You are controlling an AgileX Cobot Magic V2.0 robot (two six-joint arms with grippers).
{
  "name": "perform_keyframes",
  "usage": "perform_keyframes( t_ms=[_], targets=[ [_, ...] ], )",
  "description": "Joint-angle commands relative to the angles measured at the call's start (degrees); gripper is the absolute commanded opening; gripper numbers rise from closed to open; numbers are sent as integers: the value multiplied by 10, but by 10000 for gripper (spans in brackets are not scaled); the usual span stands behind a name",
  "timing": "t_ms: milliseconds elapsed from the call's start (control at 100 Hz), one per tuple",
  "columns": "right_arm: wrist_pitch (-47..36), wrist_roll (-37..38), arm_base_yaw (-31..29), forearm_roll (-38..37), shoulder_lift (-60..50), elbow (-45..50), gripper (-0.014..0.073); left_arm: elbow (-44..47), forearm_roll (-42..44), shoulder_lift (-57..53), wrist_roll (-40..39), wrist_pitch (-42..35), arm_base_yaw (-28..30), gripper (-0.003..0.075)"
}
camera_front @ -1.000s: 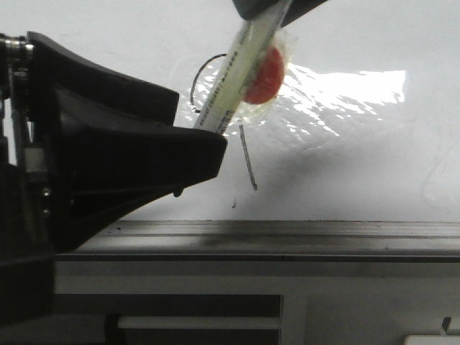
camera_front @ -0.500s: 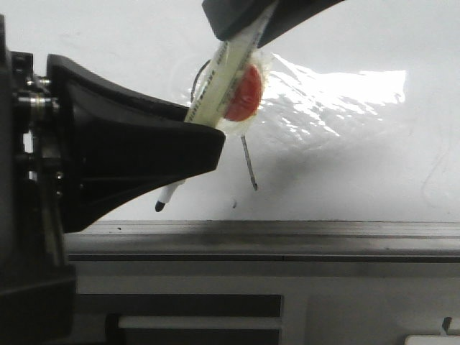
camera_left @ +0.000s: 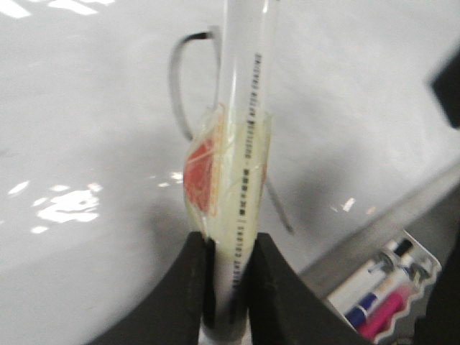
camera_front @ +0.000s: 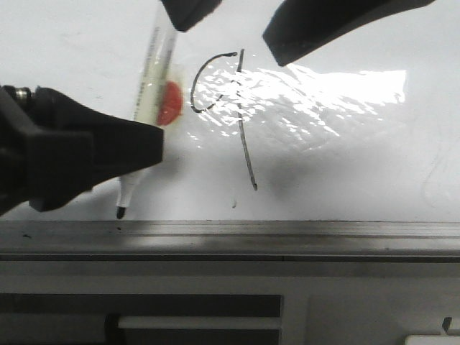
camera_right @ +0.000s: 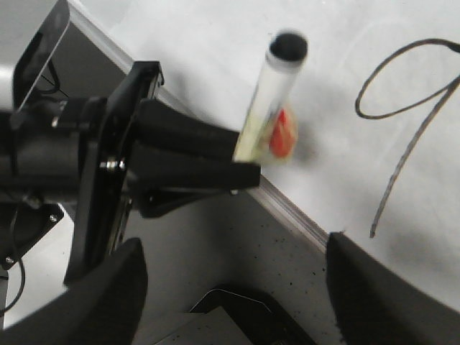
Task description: Write number 9 on whiteboard
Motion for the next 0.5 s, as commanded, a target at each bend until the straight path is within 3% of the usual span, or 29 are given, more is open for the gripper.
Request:
perform_keyframes(
  t_ms=[0, 140, 490],
  targets=[
    [-21, -6, 1, 6, -8, -17, 470, -17, -112, -8, -11, -33, -2, -20],
    [-14, -6, 1, 6, -8, -17, 470, -35, -150, -4, -10, 31, -1, -20],
    [-8, -6, 1, 8, -8, -17, 470, -41, -173, 29, -11, 36, -1, -17]
  ],
)
